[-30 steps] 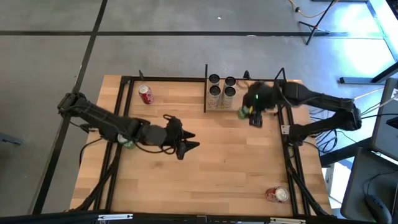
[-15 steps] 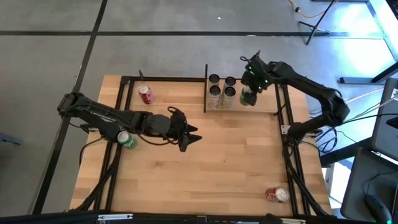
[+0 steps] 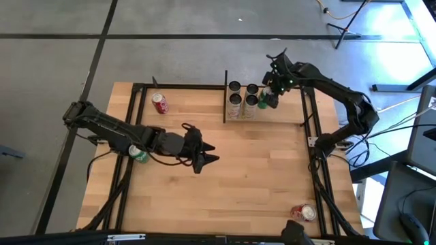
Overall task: Place canned beverage on shelf
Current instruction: Put the bottom green soda can on the shelf
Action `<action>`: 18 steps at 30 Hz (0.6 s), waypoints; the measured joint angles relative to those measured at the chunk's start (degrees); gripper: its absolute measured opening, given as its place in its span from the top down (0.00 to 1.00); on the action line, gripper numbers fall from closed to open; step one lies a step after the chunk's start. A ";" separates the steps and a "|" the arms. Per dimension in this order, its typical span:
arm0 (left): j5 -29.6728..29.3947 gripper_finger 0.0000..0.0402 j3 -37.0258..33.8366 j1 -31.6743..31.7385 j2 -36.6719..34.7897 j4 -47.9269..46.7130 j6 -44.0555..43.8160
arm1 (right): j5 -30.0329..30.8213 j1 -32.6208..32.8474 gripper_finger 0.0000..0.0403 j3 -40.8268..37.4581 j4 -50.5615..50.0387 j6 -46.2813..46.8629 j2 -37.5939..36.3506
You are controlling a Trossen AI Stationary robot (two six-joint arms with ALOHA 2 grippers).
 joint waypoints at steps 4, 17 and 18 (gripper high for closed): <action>-0.11 0.34 0.00 0.02 0.00 0.00 -0.21 | -0.69 -0.97 0.33 0.02 0.18 -0.36 0.79; -0.09 0.34 0.00 0.02 0.00 0.00 -0.21 | -0.48 -0.92 0.33 0.02 -0.02 -0.64 4.68; -0.09 0.34 0.00 0.02 0.00 0.00 -0.20 | -0.47 -0.92 0.32 0.01 -0.02 -0.64 4.91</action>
